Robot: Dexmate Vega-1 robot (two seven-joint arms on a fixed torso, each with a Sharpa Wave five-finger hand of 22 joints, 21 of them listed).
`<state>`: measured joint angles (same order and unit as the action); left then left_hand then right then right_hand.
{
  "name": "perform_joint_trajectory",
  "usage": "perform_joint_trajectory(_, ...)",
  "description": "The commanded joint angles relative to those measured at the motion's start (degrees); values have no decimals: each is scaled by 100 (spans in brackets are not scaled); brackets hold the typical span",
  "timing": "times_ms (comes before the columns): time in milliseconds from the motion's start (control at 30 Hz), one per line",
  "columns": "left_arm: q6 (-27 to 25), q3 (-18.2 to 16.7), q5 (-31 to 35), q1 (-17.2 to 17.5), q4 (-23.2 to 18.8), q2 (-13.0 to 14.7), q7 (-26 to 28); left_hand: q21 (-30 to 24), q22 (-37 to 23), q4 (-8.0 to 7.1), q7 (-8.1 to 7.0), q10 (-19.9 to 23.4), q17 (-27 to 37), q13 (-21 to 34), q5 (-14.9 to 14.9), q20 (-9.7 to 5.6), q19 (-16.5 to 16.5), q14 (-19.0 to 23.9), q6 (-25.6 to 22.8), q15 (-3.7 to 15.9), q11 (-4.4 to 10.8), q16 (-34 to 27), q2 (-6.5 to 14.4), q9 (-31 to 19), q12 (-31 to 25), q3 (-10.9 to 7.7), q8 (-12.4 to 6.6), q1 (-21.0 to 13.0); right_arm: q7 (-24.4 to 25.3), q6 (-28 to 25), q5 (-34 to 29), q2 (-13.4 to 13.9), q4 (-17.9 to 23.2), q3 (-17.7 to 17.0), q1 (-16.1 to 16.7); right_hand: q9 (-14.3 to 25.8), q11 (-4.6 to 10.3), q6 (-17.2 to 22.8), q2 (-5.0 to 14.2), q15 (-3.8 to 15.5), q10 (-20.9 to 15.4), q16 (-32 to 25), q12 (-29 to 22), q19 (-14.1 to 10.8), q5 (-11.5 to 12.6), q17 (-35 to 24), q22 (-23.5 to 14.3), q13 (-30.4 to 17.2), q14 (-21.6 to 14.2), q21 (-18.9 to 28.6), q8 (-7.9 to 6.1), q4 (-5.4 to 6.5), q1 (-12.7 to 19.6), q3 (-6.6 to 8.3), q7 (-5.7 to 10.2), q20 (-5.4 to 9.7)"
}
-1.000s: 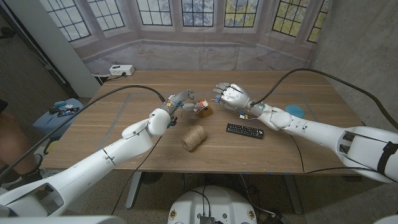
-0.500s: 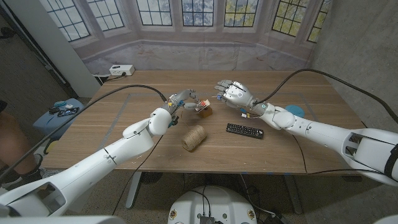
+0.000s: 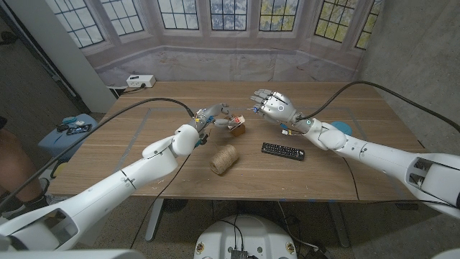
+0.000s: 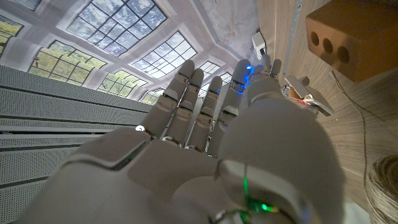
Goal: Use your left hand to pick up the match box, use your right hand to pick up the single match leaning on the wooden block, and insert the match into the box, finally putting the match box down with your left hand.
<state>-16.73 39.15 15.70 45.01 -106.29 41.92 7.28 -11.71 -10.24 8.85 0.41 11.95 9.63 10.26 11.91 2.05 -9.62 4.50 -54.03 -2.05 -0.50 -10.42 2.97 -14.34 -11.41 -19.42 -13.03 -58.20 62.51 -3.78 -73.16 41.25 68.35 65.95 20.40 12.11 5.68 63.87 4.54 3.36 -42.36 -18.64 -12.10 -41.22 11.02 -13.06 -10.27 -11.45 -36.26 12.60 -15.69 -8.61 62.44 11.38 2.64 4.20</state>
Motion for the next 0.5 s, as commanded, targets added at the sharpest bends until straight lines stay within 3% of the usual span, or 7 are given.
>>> perform_joint_trajectory(33, 369, 24, -42, -96, 168, 0, -139, 11, -13, 3, -31, -22, 17, 12, 23, -23, 22, -7, -14, 0, 12, 22, -2, -19, 30, 8, -1, -23, -125, -173, -106, 248, 476, -308, 306, 15, -12, 16, 17, 861, -52, 6, -17, -56, 4, 3, -10, -20, -52, 33, 4, 10, 36, -11, 17, 300)
perform_joint_trajectory(500, 792, -6, -97, -146, 308, 46, -343, 15, -14, 2, -4, -67, 18, 12, 24, -24, 40, -48, 31, 2, 17, 32, 12, -14, 42, 8, 18, -26, -225, -326, -187, 399, 846, -614, 636, 14, -13, 19, 24, 876, -58, 7, -10, -59, 4, -8, -10, -19, -47, 32, 10, 10, 42, -21, 12, 302)
